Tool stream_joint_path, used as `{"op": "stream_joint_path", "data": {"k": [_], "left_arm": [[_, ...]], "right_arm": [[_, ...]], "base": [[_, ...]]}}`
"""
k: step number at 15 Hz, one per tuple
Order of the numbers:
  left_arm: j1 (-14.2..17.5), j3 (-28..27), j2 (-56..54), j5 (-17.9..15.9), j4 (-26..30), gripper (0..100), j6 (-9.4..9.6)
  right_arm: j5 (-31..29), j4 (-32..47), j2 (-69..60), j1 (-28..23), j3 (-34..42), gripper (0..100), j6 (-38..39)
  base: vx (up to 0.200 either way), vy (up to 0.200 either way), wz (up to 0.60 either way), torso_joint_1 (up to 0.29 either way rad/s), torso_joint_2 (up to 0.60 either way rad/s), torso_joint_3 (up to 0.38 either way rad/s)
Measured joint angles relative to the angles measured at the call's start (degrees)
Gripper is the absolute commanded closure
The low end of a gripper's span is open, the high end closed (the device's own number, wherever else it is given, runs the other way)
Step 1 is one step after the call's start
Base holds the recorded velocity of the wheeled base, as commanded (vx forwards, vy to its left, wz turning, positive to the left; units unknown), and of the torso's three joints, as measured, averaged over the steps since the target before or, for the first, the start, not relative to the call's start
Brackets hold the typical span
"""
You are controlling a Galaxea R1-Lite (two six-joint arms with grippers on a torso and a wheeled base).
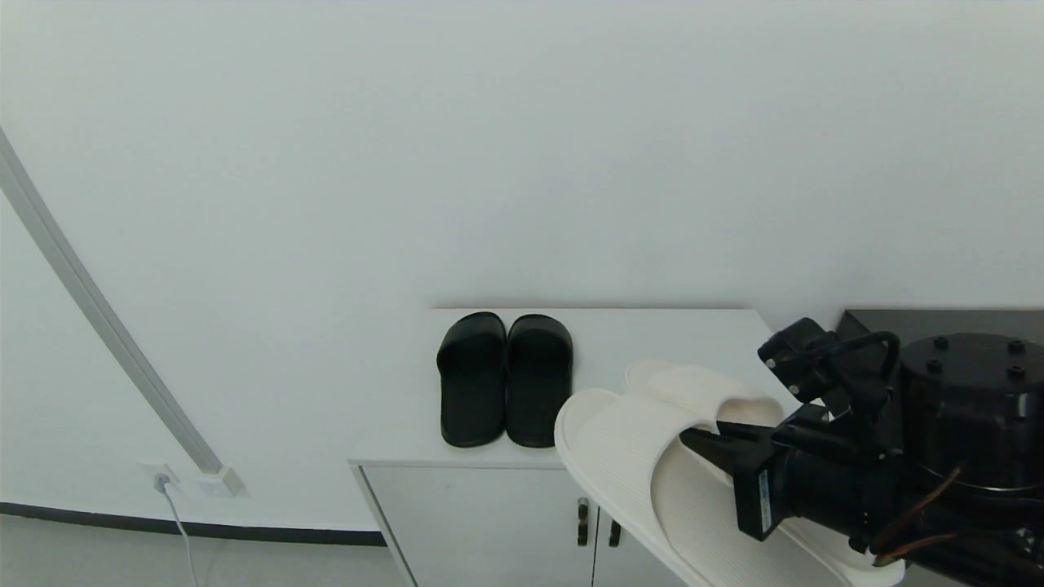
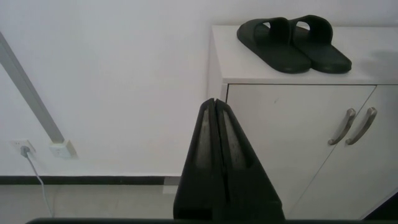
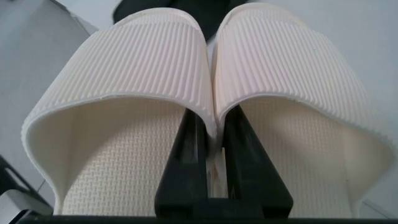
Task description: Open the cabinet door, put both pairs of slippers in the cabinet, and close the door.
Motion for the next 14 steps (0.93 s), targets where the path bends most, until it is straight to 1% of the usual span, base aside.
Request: {"op": "stream_joint_path", "data": {"k": [2,9,14], "left_arm": [[0.0,0.0,0.0,0.0,0.0,100,-0.24],[0.0,0.0,0.0,0.0,0.0,100,-0.27],[0.0,0.0,0.0,0.0,0.0,100,-0.27]], "right_arm": [[0.0,0.2,-1.7,0.5,0.6,100,0.0],[0.5,0.1,-2.8,0.8,1.9,100,-0.1],[0.7,0.0,-2.9,0.8,2.9,100,-0.9]], "base": [[0.0,0.0,0.0,0.0,0.0,0.0],[-0.2,0.0,0.0,0.006,0.01,0.002],[0.0,0.0,0.0,0.0,0.0,0.0]]}}
